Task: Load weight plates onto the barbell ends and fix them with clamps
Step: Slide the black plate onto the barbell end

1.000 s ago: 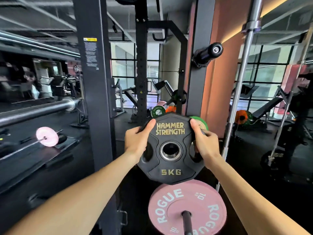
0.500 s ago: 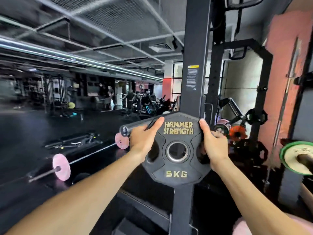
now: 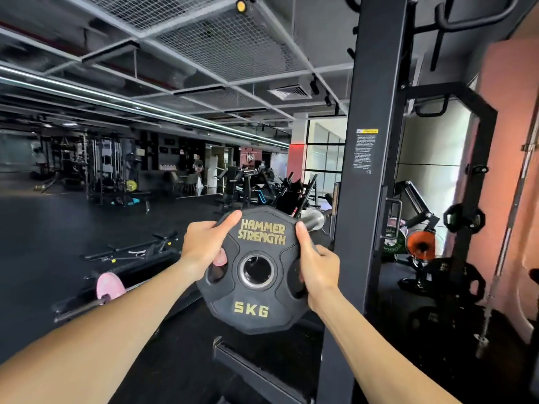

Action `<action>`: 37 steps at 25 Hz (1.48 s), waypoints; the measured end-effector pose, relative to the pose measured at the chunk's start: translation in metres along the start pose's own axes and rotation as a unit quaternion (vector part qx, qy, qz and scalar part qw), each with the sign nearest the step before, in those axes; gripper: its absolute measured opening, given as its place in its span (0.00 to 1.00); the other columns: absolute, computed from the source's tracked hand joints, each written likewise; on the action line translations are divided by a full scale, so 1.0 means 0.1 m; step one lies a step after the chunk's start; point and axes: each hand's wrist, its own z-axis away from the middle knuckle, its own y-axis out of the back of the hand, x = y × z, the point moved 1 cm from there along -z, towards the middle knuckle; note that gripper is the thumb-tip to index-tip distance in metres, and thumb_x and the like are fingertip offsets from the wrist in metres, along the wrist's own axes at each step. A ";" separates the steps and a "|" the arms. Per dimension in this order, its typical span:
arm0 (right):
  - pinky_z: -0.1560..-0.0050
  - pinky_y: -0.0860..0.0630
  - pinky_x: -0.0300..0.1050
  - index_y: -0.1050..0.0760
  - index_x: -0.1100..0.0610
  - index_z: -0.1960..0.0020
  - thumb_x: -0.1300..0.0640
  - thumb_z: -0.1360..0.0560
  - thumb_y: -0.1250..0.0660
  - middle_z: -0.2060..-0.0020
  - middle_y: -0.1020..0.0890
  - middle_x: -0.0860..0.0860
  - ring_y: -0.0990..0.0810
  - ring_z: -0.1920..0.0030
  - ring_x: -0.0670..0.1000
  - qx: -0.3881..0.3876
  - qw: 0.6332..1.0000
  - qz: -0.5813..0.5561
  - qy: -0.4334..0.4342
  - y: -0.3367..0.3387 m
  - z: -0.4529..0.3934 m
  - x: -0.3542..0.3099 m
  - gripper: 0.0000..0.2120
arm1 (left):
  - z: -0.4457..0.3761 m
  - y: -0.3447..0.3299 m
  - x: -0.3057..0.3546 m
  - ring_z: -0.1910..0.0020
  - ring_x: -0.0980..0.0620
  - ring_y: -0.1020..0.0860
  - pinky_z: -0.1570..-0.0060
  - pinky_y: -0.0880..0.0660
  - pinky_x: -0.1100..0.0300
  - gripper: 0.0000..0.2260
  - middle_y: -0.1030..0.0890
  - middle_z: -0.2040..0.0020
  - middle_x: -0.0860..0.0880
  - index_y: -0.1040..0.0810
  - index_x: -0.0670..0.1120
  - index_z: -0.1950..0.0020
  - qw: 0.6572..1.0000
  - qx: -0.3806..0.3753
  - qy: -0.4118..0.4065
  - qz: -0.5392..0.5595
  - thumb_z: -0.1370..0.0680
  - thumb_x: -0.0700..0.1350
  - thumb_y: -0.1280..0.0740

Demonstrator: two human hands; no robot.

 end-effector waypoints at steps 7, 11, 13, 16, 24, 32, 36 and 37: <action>0.65 0.36 0.47 0.41 0.49 0.78 0.21 0.48 0.27 0.78 0.34 0.47 0.34 0.73 0.50 -0.004 1.000 0.001 0.009 -0.24 -0.16 0.04 0.37 | -0.38 0.00 -0.18 0.82 0.48 0.34 0.78 0.36 0.61 0.37 0.32 0.75 0.42 0.30 0.44 0.68 1.000 -0.019 0.000 0.013 0.48 0.77 0.27; 0.66 0.33 0.46 0.38 0.49 0.82 0.19 0.49 0.28 0.80 0.32 0.44 0.32 0.74 0.49 -0.002 1.000 0.013 0.002 -0.34 -0.17 -0.01 0.35 | -0.53 0.02 -0.22 0.82 0.49 0.35 0.78 0.37 0.62 0.35 0.34 0.77 0.45 0.34 0.47 0.74 1.000 -0.008 -0.006 0.019 0.46 0.77 0.27; 0.66 0.31 0.45 0.33 0.48 0.83 0.19 0.48 0.28 0.81 0.29 0.41 0.29 0.73 0.48 0.006 1.000 0.011 0.000 -0.39 -0.17 -0.02 0.33 | -0.61 0.02 -0.25 0.82 0.49 0.35 0.79 0.38 0.63 0.32 0.33 0.79 0.48 0.36 0.51 0.79 1.000 -0.015 -0.001 0.019 0.43 0.76 0.27; 0.67 0.31 0.44 0.29 0.45 0.83 0.19 0.48 0.28 0.82 0.28 0.40 0.27 0.73 0.47 0.023 1.000 0.019 0.002 -0.42 -0.15 -0.03 0.30 | -0.69 0.01 -0.30 0.85 0.50 0.34 0.83 0.37 0.66 0.31 0.32 0.82 0.52 0.32 0.50 0.82 0.999 -0.033 0.002 0.017 0.38 0.75 0.28; 0.71 0.33 0.40 0.29 0.44 0.77 0.22 0.39 0.31 0.81 0.28 0.41 0.30 0.79 0.41 0.055 0.986 0.087 0.131 -0.48 0.00 -0.07 0.27 | -0.82 -0.11 -0.50 0.78 0.48 0.31 0.72 0.33 0.58 0.35 0.26 0.70 0.41 0.24 0.43 0.62 0.996 -0.052 -0.005 0.077 0.39 0.76 0.31; 0.69 0.33 0.44 0.38 0.50 0.73 0.25 0.36 0.30 0.81 0.31 0.42 0.33 0.77 0.44 0.034 0.982 0.092 0.161 -0.44 -0.04 -0.04 0.31 | -0.84 -0.11 -0.52 0.81 0.50 0.30 0.79 0.33 0.63 0.41 0.25 0.73 0.43 0.23 0.43 0.61 0.995 -0.047 -0.003 0.087 0.47 0.80 0.31; 0.71 0.34 0.40 0.34 0.46 0.77 0.26 0.34 0.30 0.81 0.30 0.41 0.32 0.78 0.42 0.023 0.981 0.091 0.171 -0.41 -0.03 0.00 0.29 | -0.83 -0.14 -0.52 0.77 0.48 0.31 0.76 0.34 0.59 0.40 0.29 0.72 0.43 0.26 0.44 0.64 0.996 -0.020 -0.037 0.081 0.47 0.81 0.32; 0.71 0.34 0.40 0.33 0.46 0.77 0.26 0.33 0.30 0.80 0.30 0.41 0.32 0.78 0.42 0.018 0.980 0.086 0.177 -0.40 -0.04 0.02 0.28 | -0.85 -0.16 -0.52 0.76 0.48 0.31 0.75 0.34 0.58 0.39 0.29 0.71 0.43 0.27 0.43 0.65 0.996 -0.007 -0.050 0.071 0.46 0.81 0.32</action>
